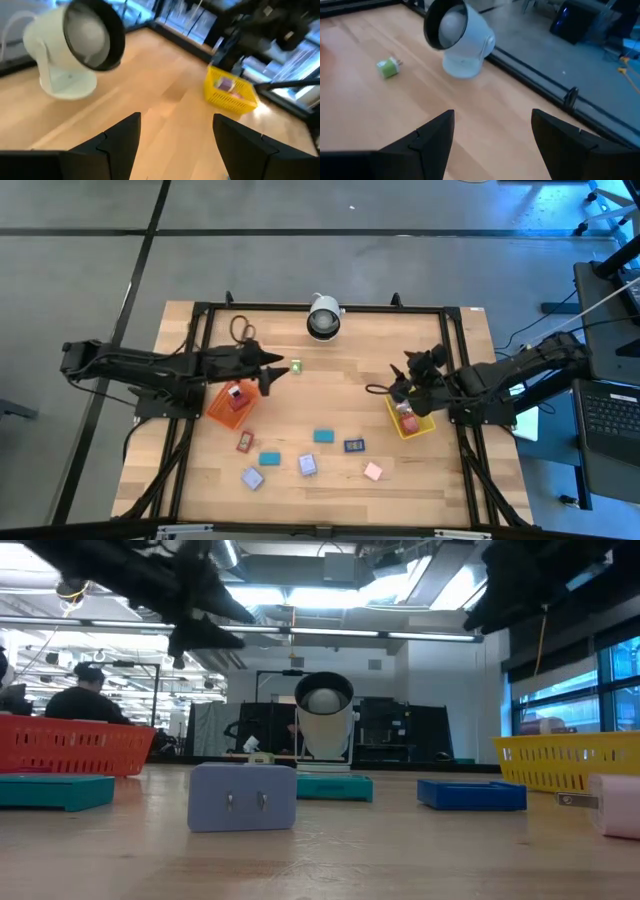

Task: Pick & Place Office items
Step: Put the green charger adapter into the yellow basket

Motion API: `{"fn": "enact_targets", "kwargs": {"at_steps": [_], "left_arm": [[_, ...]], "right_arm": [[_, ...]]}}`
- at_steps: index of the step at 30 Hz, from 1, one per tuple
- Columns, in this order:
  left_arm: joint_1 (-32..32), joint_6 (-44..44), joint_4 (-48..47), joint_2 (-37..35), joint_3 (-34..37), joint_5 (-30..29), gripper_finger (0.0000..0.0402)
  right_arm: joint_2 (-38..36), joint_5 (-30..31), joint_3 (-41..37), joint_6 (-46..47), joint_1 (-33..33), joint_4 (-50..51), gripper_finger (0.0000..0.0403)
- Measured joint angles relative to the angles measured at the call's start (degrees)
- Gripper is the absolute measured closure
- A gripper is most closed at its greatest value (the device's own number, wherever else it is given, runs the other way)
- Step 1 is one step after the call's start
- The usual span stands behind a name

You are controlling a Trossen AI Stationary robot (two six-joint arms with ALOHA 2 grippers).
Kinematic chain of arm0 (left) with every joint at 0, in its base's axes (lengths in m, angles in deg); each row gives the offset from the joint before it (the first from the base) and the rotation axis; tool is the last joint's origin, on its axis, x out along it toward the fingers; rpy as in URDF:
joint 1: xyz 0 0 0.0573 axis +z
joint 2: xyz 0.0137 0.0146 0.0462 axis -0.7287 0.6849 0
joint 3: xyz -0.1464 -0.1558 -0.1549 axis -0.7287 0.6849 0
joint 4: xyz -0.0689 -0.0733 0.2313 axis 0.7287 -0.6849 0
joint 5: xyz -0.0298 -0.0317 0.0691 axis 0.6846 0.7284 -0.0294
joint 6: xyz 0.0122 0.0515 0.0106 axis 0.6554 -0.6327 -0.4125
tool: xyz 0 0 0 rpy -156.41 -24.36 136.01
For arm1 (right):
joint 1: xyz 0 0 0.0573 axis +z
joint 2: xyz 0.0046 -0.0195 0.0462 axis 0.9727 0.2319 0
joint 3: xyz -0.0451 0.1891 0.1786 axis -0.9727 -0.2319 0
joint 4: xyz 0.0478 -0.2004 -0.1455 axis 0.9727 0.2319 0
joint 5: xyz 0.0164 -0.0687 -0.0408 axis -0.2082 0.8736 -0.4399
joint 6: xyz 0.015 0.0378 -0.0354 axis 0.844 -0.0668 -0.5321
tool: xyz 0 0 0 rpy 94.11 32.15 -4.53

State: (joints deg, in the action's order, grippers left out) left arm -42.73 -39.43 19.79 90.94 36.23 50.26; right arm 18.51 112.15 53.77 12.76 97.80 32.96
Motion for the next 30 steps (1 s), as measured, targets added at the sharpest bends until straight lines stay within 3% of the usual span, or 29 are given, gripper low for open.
{"fn": "enact_targets", "kwargs": {"at_steps": [15,26,30], "left_arm": [[3.5,8.6,-7.3,22.9,-10.5,-1.5,0.0155],[7.5,12.5,-29.8,33.3,-24.7,1.3,0.0149],[8.4,12.7,-32.5,34.5,-28.7,2.4,0.0149]], "right_arm": [[0.3,2.3,0.0,-8.1,-1.1,-3.4,0.0157],[0.3,2.1,0.0,-11.4,-0.8,-4.6,0.0158],[0.4,2.4,0.0,-11.6,0.2,-4.7,0.0158]]}}
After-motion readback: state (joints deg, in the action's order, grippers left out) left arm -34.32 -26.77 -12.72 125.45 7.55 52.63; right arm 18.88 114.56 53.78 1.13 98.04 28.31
